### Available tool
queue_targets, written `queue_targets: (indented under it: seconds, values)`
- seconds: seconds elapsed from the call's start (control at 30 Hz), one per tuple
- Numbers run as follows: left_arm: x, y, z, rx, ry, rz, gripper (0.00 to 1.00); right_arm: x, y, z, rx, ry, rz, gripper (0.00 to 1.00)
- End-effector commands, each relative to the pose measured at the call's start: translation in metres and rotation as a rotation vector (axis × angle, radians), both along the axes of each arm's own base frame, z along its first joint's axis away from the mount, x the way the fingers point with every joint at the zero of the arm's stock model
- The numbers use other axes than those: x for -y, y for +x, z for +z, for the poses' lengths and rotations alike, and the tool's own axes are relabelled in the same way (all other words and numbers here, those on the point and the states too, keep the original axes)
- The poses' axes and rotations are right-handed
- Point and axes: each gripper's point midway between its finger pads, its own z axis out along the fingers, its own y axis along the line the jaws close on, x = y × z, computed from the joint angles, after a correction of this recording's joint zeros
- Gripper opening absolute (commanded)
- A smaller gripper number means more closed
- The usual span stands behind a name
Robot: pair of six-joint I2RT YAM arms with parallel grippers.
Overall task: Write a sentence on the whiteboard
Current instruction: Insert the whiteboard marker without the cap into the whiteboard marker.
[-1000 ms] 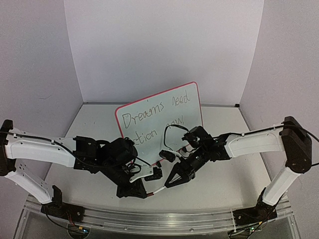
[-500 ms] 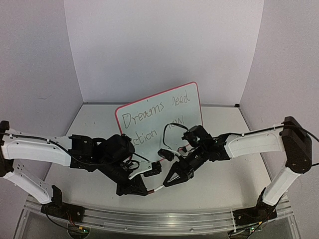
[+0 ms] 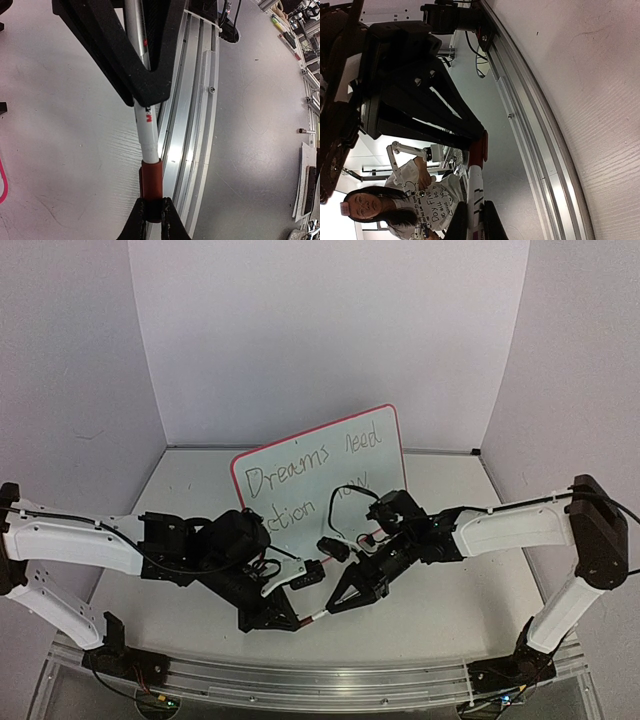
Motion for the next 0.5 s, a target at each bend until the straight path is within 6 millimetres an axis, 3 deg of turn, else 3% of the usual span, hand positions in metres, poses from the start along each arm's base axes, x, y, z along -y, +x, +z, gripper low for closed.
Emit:
queue_targets:
  seconds: [0.0, 0.47]
  values:
    - [0.035, 0.011, 0.050, 0.075, -0.231, 0.008, 0.00, -0.014, 0.000, 0.021, 0.086, 0.086, 0.006, 0.00]
    - [0.056, 0.019, 0.071, 0.127, -0.317, -0.007, 0.00, -0.017, -0.009, 0.019, 0.093, 0.082, 0.028, 0.00]
